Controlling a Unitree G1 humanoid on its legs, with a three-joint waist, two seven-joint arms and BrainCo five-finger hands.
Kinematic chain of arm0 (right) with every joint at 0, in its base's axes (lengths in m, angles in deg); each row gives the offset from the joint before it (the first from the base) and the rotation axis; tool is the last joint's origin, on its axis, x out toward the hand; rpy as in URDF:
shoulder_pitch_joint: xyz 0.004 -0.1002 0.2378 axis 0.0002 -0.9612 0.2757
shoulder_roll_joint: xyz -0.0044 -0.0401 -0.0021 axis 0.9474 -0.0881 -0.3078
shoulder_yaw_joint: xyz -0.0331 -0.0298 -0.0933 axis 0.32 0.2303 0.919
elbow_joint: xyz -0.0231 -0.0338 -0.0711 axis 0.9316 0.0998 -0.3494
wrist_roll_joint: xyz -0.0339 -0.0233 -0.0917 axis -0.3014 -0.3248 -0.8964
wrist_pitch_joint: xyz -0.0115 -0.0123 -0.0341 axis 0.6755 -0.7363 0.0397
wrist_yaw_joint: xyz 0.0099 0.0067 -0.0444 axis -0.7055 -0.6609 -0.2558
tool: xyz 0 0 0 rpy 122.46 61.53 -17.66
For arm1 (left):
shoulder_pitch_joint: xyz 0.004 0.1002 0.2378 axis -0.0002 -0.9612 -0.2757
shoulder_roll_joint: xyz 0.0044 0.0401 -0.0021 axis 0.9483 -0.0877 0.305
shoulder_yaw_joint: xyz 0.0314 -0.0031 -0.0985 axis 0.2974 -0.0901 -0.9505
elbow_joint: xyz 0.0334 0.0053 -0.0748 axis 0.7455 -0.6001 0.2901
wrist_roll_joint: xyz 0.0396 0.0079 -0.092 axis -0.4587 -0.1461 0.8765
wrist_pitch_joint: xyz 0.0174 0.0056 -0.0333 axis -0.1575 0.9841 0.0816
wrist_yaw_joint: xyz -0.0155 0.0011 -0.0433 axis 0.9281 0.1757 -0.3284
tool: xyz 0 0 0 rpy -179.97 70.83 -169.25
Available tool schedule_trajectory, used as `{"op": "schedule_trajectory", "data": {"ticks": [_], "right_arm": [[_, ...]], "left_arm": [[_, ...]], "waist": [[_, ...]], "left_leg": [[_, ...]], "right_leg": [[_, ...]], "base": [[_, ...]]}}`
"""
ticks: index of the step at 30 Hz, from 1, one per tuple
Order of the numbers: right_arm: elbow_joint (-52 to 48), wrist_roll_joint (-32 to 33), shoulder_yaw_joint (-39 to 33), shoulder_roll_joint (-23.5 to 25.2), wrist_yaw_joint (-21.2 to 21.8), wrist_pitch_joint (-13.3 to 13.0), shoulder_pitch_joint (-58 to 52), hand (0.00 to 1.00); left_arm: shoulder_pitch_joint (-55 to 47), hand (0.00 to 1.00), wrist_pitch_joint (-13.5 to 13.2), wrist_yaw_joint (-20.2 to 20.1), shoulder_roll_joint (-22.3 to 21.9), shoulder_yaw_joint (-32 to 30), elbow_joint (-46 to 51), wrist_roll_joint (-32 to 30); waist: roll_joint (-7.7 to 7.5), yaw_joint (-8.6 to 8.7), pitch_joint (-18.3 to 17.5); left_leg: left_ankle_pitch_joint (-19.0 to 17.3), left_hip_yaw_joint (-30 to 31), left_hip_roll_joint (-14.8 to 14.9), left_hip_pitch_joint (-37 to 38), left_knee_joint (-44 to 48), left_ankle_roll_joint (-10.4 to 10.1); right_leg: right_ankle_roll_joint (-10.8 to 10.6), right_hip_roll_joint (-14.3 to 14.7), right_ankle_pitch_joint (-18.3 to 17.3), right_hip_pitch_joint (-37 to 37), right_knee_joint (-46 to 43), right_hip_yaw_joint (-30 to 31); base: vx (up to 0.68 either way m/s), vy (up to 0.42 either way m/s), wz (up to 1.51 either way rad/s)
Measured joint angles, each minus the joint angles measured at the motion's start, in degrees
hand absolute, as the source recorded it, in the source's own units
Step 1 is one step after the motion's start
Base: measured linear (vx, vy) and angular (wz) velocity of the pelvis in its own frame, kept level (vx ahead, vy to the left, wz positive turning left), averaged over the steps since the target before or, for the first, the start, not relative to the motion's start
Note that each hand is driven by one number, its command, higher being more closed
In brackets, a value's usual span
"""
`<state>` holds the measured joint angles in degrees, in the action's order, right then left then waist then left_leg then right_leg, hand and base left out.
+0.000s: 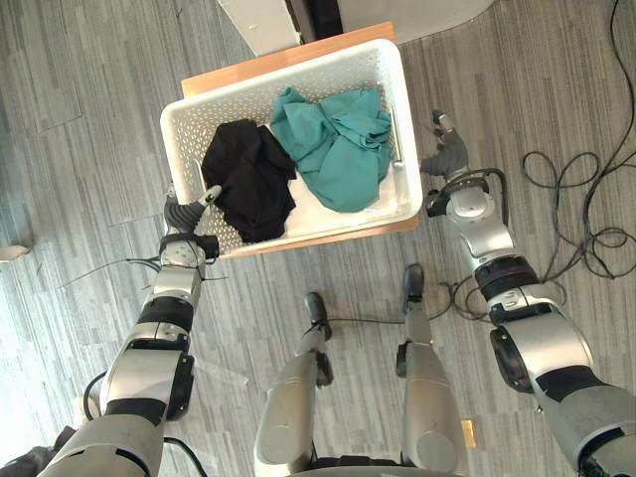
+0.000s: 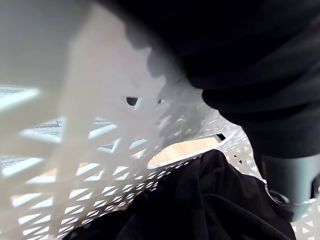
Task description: Pick up the laundry basket with both hands and put the clothes into the washing machine.
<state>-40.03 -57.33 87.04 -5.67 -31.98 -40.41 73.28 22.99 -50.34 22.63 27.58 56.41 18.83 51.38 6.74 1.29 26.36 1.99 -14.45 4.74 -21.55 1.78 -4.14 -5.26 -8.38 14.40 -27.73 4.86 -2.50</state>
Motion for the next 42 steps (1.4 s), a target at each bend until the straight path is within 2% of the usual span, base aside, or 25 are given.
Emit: {"op": "schedule_trajectory", "data": {"ticks": [4,10,16,20,24,30,34,42], "right_arm": [[0.2,0.1,-2.3,-1.1,0.0,1.0,-0.6,0.0],[0.4,4.3,-8.3,-6.8,-1.7,2.0,-0.6,0.0],[-6.9,7.1,-9.7,-8.9,-3.9,2.0,-0.6,0.0],[-11.4,8.2,-9.9,-8.8,-5.3,1.7,-0.7,0.0],[-16.2,9.2,-10.1,-8.2,-6.9,0.4,-1.5,0.0],[-23.6,9.1,-8.8,-3.7,-7.7,-1.0,-4.6,0.0],[-23.6,9.1,-6.5,-1.2,-7.5,-1.5,-5.5,0.0],[-21.1,8.5,-4.7,0.3,-6.6,-1.6,-5.5,0.0]], "left_arm": [[-0.5,0.0,0.1,-0.1,-0.1,0.0,-0.1,0.0],[-2.2,0.0,0.2,-0.2,0.1,-0.4,-0.2,0.1],[-2.9,0.0,0.3,-0.2,0.1,-0.8,-0.1,0.8],[-3.1,0.0,0.3,-0.2,0.0,-1.3,0.1,1.0],[-3.3,0.0,0.3,-0.1,-0.2,-1.4,0.2,1.0],[-3.4,0.0,0.3,-0.1,-0.3,-1.4,0.3,1.0],[-3.4,0.0,0.3,0.0,-0.3,-1.4,0.4,1.0],[-3.3,0.0,0.3,0.1,-0.5,-1.3,0.6,1.0]], "waist": [[-0.06,0.15,0.0],[-0.12,1.09,0.1],[-0.14,1.42,0.1],[-0.17,1.45,0.1],[-0.18,1.53,0.1],[-0.35,1.65,0.1],[-0.36,1.64,0.1],[-0.46,1.64,0.0]], "left_leg": [[0.0,-0.2,-0.1,0.9,-0.5,0.0],[0.3,-1.1,-0.3,2.0,-1.5,0.1],[0.3,-1.4,-0.3,2.3,-1.8,0.1],[0.3,-1.4,-0.3,2.3,-1.8,0.1],[0.3,-1.4,-0.3,2.4,-1.8,0.1],[0.3,-1.4,-0.3,2.4,-1.8,0.1],[0.3,-1.4,-0.3,2.4,-1.8,0.1],[0.3,-1.1,-0.2,2.4,-1.8,0.1]], "right_leg": [[0.0,0.0,0.0,0.5,-0.1,0.6],[-0.1,0.1,0.1,0.5,-0.1,1.6],[-0.1,0.2,0.1,0.5,-0.2,2.0],[-0.2,0.2,0.1,0.5,-0.2,2.0],[-0.2,0.2,0.1,0.5,-0.2,2.1],[-0.2,0.2,0.1,0.6,-0.2,2.1],[-0.2,0.2,0.1,0.6,-0.2,2.1],[-0.2,0.2,0.1,0.7,-0.2,1.8]], "base": [[-0.01,-0.002,-0.04],[-0.01,-0.008,-0.08],[0.0,-0.004,-0.03],[0.0,0.0,0.0],[0.0,0.0,0.0],[0.0,0.0,0.0],[0.0,0.0,0.0],[0.0,0.0,0.0]]}}
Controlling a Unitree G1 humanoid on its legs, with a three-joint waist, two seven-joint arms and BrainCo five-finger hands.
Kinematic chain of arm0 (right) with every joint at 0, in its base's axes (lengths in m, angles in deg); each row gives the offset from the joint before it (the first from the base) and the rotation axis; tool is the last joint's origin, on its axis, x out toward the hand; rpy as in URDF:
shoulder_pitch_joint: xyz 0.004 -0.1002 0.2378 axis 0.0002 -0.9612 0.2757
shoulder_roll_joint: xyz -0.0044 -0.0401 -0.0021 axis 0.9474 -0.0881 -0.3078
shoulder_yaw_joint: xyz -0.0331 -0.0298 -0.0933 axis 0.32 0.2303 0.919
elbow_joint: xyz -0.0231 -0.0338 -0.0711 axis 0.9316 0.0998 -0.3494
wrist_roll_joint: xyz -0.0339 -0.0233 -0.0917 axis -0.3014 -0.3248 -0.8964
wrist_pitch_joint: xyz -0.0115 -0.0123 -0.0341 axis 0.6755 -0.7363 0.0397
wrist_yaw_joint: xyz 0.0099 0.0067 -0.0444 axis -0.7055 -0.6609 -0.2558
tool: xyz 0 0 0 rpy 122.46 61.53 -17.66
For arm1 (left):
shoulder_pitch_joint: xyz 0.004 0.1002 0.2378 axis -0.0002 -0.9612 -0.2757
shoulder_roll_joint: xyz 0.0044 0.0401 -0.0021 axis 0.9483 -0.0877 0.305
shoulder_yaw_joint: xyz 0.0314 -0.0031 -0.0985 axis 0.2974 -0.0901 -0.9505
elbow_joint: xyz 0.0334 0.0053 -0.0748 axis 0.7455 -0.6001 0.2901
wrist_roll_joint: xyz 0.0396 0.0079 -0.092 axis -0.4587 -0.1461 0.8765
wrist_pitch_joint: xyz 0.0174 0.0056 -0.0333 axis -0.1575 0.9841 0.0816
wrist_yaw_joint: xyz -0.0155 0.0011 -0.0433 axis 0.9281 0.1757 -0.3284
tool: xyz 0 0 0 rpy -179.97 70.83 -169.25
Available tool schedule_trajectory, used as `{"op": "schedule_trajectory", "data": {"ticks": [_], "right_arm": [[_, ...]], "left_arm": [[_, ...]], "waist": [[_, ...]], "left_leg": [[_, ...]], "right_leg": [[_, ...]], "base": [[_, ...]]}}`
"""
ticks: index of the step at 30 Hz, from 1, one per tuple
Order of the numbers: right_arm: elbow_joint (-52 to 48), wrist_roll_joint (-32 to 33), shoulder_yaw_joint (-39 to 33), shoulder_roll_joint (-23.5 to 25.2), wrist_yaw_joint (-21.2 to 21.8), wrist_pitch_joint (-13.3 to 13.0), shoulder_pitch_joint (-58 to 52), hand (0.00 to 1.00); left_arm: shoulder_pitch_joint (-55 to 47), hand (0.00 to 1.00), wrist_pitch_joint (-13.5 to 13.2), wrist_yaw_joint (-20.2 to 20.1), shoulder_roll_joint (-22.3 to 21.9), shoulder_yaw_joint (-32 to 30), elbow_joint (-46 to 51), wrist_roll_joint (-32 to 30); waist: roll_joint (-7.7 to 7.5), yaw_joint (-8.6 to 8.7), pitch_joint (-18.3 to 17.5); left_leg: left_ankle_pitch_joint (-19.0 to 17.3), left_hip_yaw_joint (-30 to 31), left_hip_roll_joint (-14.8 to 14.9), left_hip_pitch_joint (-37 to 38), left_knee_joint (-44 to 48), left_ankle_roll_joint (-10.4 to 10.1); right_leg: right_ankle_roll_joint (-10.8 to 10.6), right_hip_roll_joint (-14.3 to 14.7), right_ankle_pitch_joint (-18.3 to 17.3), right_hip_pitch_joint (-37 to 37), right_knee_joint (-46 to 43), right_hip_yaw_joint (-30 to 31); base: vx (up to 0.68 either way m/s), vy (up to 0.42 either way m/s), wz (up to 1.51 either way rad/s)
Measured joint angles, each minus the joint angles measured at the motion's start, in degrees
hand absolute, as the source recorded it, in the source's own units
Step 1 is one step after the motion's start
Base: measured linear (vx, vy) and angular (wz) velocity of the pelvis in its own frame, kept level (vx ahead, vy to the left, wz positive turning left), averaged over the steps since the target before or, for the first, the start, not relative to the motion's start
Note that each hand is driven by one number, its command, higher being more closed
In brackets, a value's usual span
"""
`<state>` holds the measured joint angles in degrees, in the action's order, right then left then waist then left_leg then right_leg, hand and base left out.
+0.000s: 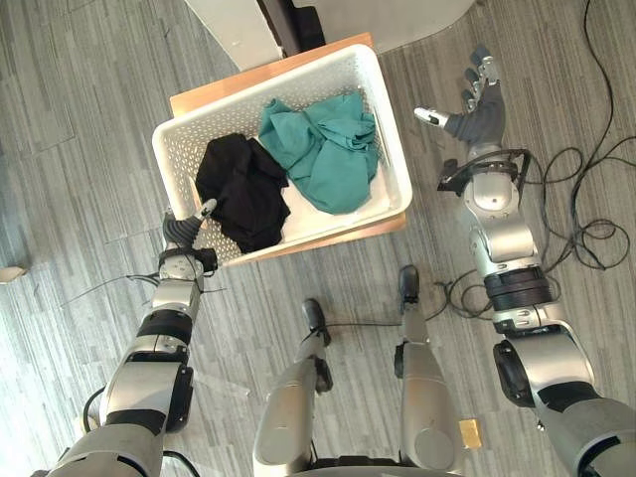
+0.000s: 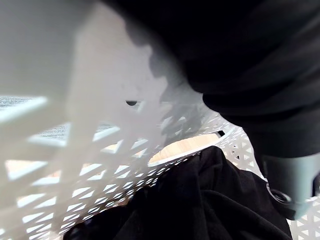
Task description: Pick up the laundry basket with both hands and put the clothes into the washing machine.
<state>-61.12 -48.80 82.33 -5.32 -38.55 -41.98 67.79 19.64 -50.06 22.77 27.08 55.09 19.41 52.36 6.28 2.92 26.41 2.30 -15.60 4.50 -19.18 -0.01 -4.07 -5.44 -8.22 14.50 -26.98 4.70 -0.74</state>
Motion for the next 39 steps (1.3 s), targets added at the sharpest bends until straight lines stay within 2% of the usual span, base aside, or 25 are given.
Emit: {"op": "schedule_trajectory", "data": {"ticks": [15,27,34,39], "right_arm": [[10.3,-3.9,0.1,1.5,0.2,1.6,0.0,0.0],[10.3,-9.0,1.7,2.7,0.2,1.6,0.7,0.0],[10.3,-9.4,1.6,2.4,0.1,1.7,0.7,0.0],[10.3,-9.7,0.2,1.5,0.1,2.7,0.8,0.0]], "left_arm": [[1.6,0.0,0.0,1.1,-0.3,0.8,0.1,0.1],[1.9,0.0,0.0,2.4,0.0,1.1,1.9,0.6],[2.2,0.0,0.1,2.5,0.0,1.6,2.4,0.6],[2.3,0.0,0.1,2.5,0.2,2.3,2.5,0.6]], "waist": [[-0.03,-0.36,0.0],[0.0,-0.61,0.0],[0.0,-0.54,-0.1],[0.01,-0.62,-0.1]], "left_leg": [[0.6,1.3,0.2,-0.9,0.0,-0.1],[1.2,1.8,0.4,-2.3,0.0,-0.3],[1.3,2.4,0.4,-2.6,0.0,-0.3],[1.3,2.5,0.4,-2.7,0.1,-0.3]], "right_leg": [[0.0,0.0,0.0,0.0,0.2,-1.3],[0.0,0.2,0.0,-1.3,0.0,-1.7],[0.0,0.1,0.0,-1.3,-0.1,-2.2],[0.0,0.1,0.0,-1.3,-0.1,-2.3]], "base": [[0.0,-0.001,0.04],[0.0,-0.001,0.01],[-0.01,0.001,0.04],[0.0,0.0,0.0]]}}
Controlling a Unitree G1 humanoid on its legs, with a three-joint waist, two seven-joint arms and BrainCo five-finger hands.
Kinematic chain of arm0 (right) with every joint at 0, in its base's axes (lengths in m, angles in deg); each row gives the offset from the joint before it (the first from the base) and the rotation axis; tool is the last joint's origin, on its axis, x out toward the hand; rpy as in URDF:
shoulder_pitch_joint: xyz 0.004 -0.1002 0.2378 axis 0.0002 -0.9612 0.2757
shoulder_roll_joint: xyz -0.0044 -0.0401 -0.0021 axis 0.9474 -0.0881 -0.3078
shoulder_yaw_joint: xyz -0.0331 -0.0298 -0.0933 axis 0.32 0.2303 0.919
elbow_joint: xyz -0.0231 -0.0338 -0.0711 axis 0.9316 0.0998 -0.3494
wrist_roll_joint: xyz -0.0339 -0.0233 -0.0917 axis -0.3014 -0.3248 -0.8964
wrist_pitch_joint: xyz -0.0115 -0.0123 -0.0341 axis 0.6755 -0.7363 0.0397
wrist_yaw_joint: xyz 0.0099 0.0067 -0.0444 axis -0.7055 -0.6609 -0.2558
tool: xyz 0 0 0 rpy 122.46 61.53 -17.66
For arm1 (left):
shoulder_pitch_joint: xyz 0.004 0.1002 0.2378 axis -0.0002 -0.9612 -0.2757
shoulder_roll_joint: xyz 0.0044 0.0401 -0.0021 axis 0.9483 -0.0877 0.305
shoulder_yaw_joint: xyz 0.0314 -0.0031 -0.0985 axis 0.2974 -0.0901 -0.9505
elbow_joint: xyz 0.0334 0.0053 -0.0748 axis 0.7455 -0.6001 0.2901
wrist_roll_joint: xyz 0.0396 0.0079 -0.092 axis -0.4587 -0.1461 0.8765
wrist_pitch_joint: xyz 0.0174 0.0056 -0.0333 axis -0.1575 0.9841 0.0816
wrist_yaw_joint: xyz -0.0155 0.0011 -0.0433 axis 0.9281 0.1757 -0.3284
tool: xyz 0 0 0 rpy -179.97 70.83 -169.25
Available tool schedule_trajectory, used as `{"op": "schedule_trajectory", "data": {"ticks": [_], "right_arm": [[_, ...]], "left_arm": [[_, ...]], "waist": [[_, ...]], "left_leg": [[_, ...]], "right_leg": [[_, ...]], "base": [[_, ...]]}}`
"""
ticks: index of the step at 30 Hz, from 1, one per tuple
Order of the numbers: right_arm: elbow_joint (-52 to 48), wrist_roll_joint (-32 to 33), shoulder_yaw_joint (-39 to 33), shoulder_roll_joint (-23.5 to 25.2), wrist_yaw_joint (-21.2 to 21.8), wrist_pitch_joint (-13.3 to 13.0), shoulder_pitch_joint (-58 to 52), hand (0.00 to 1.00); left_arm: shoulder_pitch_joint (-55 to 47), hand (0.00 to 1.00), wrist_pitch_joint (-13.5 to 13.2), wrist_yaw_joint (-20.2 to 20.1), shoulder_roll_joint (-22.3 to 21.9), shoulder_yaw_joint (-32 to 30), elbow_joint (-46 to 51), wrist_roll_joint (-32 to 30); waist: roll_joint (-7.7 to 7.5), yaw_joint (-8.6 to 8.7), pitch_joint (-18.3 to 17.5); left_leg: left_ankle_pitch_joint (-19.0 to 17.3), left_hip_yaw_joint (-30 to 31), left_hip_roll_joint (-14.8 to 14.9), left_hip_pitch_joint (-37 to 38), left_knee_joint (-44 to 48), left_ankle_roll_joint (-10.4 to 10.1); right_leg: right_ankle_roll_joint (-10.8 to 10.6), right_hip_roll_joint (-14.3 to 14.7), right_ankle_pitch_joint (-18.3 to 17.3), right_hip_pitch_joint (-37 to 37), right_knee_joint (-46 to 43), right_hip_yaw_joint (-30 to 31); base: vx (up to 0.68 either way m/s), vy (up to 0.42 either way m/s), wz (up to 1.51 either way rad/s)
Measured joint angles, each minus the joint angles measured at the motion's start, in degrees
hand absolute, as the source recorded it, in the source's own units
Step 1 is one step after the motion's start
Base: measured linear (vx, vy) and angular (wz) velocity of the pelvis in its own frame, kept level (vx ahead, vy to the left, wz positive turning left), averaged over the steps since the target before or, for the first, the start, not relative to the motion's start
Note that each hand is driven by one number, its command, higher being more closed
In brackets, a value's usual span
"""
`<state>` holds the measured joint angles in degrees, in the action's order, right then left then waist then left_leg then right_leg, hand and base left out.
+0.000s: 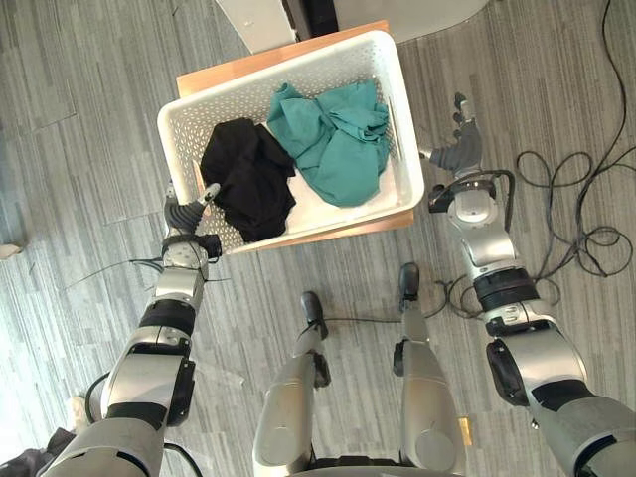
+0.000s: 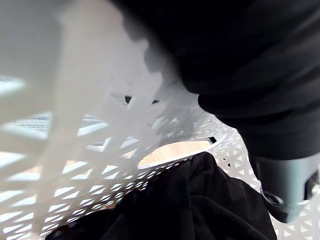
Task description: Pick up the laundry basket with both hands and put the clothes into the washing machine.
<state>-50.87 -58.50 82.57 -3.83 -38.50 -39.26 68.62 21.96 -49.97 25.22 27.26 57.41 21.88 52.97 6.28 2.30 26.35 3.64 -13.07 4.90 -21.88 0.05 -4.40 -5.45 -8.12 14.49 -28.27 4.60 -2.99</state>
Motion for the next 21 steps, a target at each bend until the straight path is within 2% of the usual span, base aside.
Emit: {"op": "schedule_trajectory", "data": {"ticks": [3,11,21], "right_arm": [[0.0,0.8,-1.3,-0.4,-0.1,1.0,0.2,0.0],[-4.3,4.2,-4.6,-2.5,-3.5,0.9,2.7,0.0],[-9.9,4.0,-4.1,0.2,-4.9,0.8,2.6,0.0]], "left_arm": [[0.0,0.0,0.0,0.0,0.0,0.0,0.0,0.0],[-0.5,0.0,0.0,0.0,0.1,-0.2,0.0,0.5],[-1.6,0.0,0.7,0.0,-0.6,-0.2,2.3,0.5]], "waist": [[0.0,-0.05,0.0],[0.0,-0.15,0.0],[0.0,-0.1,0.0]], "left_leg": [[0.0,0.0,0.0,0.0,0.0,0.0],[0.0,-1.1,-0.1,0.1,0.0,0.0],[0.0,-1.1,-0.1,0.1,0.0,0.0]], "right_leg": [[0.0,0.0,0.0,0.0,0.0,0.0],[0.0,0.0,0.0,-1.0,-0.8,1.3],[0.0,0.0,0.0,-1.0,-1.0,1.3]], "base": [[0.0,0.0,0.0],[-0.01,-0.002,-0.05],[0.0,0.0,0.0]]}}
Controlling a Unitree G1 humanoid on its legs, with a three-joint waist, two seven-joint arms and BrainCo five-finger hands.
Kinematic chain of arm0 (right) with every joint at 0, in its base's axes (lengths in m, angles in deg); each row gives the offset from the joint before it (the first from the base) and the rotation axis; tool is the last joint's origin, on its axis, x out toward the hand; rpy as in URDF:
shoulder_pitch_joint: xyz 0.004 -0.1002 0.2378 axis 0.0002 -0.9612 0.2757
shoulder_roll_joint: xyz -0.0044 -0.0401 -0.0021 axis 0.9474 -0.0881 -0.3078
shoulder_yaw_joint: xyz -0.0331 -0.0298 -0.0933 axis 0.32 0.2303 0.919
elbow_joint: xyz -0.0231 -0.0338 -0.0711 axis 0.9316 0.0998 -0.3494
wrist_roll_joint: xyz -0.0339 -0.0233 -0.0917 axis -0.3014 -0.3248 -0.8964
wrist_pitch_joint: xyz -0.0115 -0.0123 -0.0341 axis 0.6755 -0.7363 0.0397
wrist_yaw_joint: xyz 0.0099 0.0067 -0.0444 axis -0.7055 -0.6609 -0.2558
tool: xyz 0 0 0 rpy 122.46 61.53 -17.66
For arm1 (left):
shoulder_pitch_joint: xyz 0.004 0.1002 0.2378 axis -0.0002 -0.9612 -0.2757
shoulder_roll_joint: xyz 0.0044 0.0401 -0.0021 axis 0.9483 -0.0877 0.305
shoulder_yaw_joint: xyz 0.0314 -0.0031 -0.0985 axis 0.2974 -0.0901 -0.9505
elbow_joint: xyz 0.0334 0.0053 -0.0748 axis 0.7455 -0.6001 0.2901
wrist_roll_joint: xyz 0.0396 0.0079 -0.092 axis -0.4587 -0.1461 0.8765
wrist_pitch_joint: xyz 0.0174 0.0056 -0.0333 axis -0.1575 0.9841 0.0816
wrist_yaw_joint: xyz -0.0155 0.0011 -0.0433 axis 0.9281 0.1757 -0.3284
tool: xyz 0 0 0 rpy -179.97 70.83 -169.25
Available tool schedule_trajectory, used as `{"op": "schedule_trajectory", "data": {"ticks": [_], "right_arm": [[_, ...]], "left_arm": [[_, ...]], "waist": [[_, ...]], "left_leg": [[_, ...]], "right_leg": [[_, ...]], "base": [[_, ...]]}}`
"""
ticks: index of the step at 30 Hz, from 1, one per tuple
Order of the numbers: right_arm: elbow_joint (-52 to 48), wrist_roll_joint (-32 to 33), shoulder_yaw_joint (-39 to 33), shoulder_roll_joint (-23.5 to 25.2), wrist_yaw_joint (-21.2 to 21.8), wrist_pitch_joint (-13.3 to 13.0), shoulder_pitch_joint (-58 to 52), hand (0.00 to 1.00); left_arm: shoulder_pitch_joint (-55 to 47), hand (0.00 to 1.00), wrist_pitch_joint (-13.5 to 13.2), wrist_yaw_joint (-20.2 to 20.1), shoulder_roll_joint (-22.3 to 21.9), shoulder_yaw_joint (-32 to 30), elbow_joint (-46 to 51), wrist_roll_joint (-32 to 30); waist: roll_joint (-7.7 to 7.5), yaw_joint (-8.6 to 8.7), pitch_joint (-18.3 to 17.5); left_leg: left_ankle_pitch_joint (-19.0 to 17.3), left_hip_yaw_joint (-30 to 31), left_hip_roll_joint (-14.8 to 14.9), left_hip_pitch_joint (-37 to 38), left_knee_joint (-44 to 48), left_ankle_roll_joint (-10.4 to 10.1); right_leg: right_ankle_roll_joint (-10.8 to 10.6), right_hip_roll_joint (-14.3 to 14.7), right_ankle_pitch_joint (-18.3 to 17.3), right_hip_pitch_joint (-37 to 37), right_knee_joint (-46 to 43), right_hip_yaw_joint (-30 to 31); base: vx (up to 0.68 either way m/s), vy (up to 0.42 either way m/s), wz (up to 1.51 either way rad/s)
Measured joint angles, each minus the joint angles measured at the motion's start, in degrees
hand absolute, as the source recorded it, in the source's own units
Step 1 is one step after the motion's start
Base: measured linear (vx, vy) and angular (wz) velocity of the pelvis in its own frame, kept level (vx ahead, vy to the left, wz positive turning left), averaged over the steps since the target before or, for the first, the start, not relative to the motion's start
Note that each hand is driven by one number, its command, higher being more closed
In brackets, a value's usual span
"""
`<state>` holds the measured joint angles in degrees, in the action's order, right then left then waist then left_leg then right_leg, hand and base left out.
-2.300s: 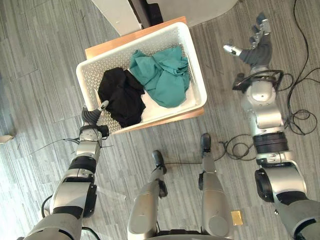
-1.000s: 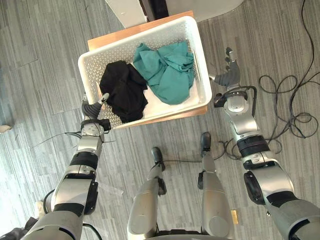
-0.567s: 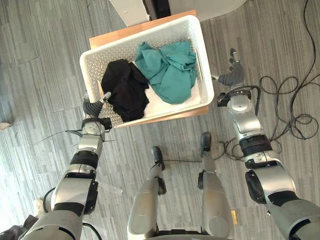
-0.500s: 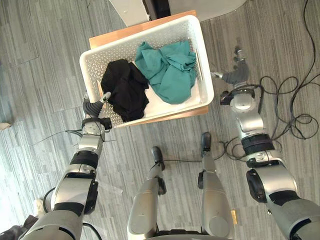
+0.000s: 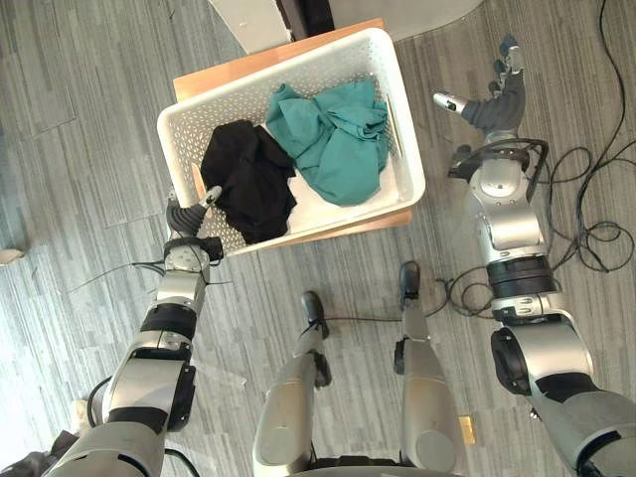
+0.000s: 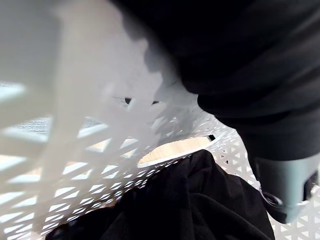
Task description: Pick up the laundry basket with both hands and put the clothes into the washing machine.
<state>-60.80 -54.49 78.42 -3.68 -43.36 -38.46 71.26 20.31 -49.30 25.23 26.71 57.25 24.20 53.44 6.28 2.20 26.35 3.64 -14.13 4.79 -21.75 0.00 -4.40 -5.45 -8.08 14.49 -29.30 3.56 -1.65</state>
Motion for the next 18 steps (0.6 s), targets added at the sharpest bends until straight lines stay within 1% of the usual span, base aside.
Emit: {"op": "schedule_trajectory", "data": {"ticks": [7,9,15,18], "right_arm": [[-0.3,-0.6,3.9,3.6,0.2,-0.1,-0.9,0.0],[-0.3,-1.2,4.7,4.9,1.2,-0.1,-1.3,0.0],[0.5,-3.2,6.1,5.7,2.6,0.0,-3.4,0.0],[3.4,-3.3,5.9,5.6,2.6,0.0,-3.5,0.0]], "left_arm": [[-0.7,0.0,0.2,0.0,-0.4,0.0,1.6,0.0],[-0.7,0.0,0.2,0.1,-0.6,0.0,1.8,0.0],[-0.7,0.0,0.2,0.2,-0.8,0.2,2.7,0.0],[-0.7,0.0,0.2,0.2,-0.9,0.3,2.9,0.0]], "waist": [[0.0,-0.08,0.0],[0.0,-0.15,0.0],[0.0,-0.23,0.0],[0.0,-0.24,0.0]], "left_leg": [[0.0,0.2,0.0,-0.1,0.0,0.0],[0.0,0.2,0.0,-0.2,0.0,0.0],[0.0,0.6,0.0,-0.4,0.2,0.0],[0.0,0.8,0.0,-0.6,0.2,0.1]], "right_leg": [[0.0,0.0,0.0,0.0,0.0,-0.1],[0.0,0.0,0.0,0.0,0.0,-0.1],[0.0,-0.1,0.0,0.0,0.0,-0.3],[0.0,-0.1,0.0,0.0,0.0,-0.4]], "base": [[0.0,0.0,0.0],[0.0,0.0,0.0],[0.0,0.0,0.02],[0.0,0.0,0.02]]}}
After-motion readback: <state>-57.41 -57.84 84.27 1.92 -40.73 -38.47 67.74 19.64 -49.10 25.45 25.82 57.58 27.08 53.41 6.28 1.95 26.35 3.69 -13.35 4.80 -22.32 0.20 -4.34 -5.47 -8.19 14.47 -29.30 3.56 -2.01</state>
